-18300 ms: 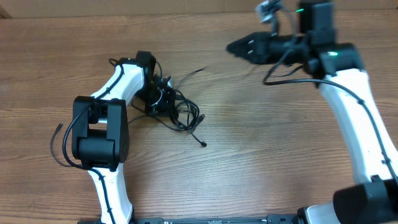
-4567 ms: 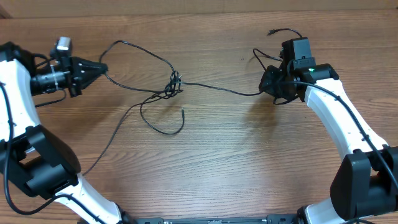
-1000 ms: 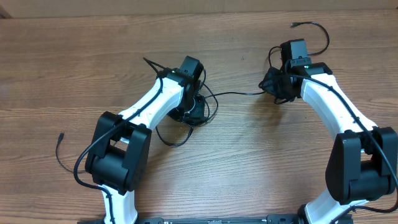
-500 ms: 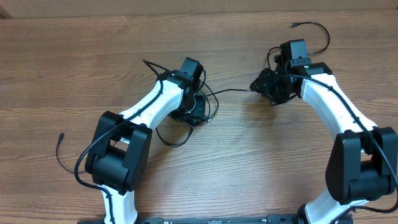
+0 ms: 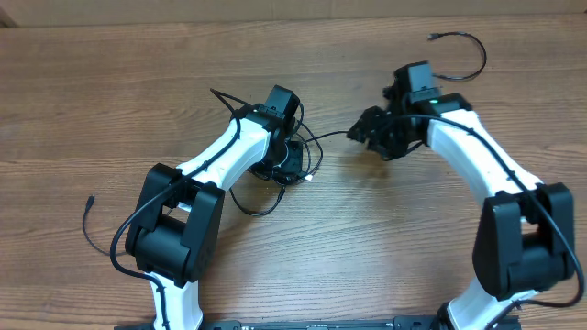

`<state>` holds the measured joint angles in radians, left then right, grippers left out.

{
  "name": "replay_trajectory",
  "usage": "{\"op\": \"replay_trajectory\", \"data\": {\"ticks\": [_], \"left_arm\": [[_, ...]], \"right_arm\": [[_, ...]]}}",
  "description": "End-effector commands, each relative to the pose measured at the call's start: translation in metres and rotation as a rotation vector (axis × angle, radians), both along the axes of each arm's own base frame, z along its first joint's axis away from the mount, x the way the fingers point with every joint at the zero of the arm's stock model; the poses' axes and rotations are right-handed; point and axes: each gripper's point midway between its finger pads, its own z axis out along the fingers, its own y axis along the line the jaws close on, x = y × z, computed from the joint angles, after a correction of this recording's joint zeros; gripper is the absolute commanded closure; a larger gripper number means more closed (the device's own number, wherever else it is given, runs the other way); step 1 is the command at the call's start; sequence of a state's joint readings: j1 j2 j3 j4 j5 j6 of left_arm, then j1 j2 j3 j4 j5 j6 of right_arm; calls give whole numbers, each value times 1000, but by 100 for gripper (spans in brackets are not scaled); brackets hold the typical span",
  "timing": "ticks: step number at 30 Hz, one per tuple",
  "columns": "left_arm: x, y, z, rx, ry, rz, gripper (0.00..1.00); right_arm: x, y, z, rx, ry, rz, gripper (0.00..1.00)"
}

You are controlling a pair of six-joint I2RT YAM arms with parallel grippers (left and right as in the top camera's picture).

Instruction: Untangle cables

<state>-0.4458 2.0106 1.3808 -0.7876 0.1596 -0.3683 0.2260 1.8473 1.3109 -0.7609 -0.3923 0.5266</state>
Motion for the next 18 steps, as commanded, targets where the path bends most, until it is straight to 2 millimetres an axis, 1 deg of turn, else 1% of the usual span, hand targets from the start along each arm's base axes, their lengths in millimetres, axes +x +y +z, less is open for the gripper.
{"op": "replay_trajectory", "data": {"ticks": [1,2,3,4,6,10,13,16,18], "left_arm": [[-3,1,-3,14,4,8,76],[-3,1,-3,14,4,7,76],[-3,1,-3,14,4,8,76],[-3,1,-3,14,4,8,76],[-3,1,-3,14,4,8,76],[-4,1,-3,15,5,7,75],[-4,1,-3,16,6,8,75],[-4,1,-3,16,6,7,66],[-4,1,-3,16,6,8,66]], "right_arm": [[-5,24,-19,4,68,-9,47],[-10,35,-28,1,90,2,48],[-12,42,-34,0,97,17,48],[-14,49,-38,-1,96,33,51],[-16,64,-48,0,89,70,52],[-20,88,-64,2,89,98,55],[-21,96,-75,-14,89,99,60],[-23,97,-82,-34,94,99,67],[-23,96,-83,-41,91,98,72]]}}
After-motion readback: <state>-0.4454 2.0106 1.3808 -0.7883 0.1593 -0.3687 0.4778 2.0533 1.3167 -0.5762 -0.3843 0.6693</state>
